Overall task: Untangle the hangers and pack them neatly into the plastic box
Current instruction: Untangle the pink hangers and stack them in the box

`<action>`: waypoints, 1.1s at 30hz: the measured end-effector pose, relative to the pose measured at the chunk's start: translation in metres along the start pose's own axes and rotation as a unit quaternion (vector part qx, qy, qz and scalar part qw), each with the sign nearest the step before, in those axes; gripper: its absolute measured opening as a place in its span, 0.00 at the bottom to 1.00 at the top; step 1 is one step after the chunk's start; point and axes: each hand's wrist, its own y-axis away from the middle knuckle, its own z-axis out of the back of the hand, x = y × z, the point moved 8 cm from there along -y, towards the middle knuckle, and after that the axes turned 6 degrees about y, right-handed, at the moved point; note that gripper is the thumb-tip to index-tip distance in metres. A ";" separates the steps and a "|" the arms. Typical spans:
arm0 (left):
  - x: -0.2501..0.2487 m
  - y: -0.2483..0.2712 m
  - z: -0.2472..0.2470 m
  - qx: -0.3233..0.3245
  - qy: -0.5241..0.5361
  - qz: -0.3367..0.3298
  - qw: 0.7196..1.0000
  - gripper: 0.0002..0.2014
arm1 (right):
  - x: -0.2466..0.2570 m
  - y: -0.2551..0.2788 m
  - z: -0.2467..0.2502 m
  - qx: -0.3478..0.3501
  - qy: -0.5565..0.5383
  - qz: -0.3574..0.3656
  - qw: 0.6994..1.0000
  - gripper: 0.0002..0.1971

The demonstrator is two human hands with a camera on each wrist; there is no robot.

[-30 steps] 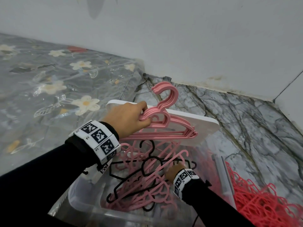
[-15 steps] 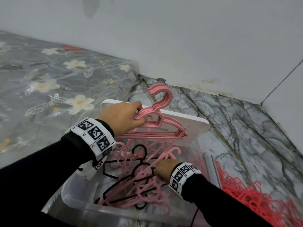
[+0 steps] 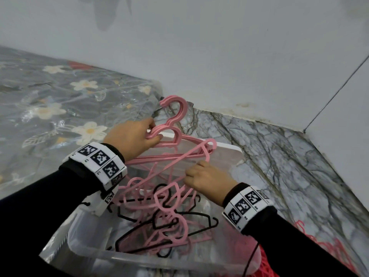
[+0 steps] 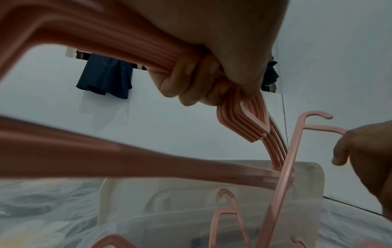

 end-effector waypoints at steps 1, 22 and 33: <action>0.003 -0.001 0.002 -0.003 0.001 0.004 1.000 0.15 | -0.004 0.003 0.005 -0.030 -0.005 -0.008 1.000 0.11; -0.005 0.005 -0.009 0.025 0.148 0.017 0.989 0.32 | -0.105 0.038 0.005 -0.165 -0.340 -0.330 0.865 0.06; -0.013 0.011 -0.019 0.078 0.059 -0.012 0.995 0.23 | -0.104 0.034 -0.008 -0.198 -0.319 -0.355 0.856 0.04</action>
